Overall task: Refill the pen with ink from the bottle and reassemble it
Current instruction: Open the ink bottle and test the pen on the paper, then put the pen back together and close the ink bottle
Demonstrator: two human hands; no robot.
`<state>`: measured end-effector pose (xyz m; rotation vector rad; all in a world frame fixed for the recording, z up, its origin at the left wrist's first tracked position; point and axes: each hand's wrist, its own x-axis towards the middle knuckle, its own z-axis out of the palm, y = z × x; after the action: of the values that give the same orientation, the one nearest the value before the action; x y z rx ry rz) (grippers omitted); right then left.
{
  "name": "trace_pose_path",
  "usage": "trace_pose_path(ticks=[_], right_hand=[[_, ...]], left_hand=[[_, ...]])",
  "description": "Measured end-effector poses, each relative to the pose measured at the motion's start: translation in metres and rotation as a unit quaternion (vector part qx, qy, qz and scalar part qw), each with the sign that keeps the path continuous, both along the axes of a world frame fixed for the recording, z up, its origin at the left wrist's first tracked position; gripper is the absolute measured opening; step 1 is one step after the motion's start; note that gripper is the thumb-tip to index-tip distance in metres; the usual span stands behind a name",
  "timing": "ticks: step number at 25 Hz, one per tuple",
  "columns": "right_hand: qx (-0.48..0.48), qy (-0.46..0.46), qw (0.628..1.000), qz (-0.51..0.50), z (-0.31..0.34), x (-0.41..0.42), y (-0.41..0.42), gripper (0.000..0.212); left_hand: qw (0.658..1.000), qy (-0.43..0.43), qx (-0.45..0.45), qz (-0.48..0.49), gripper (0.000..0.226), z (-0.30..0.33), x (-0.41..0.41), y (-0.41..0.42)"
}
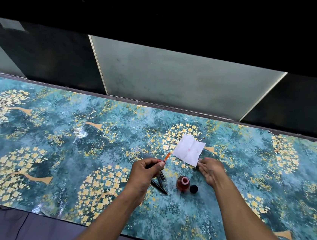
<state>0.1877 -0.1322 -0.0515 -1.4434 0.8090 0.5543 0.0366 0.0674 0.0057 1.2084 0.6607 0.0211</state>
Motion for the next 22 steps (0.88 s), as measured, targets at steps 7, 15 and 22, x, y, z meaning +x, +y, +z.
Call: trace_pose_path(ticks=[7, 15, 22], right_hand=[[-0.107, -0.093, 0.988, 0.065, 0.019, -0.016, -0.008, 0.016], [-0.157, -0.269, 0.927, 0.209, 0.072, -0.058, 0.026, 0.01], [-0.196, -0.314, 0.859, 0.354, 0.052, -0.098, 0.073, 0.005]], left_hand=[[0.999, 0.036, 0.021, -0.006, 0.006, -0.003, 0.0, -0.003], [0.999, 0.044, 0.019, 0.002, 0.009, -0.016, -0.017, 0.008], [0.997, 0.061, 0.031, 0.045, 0.011, -0.025, -0.038, 0.023]])
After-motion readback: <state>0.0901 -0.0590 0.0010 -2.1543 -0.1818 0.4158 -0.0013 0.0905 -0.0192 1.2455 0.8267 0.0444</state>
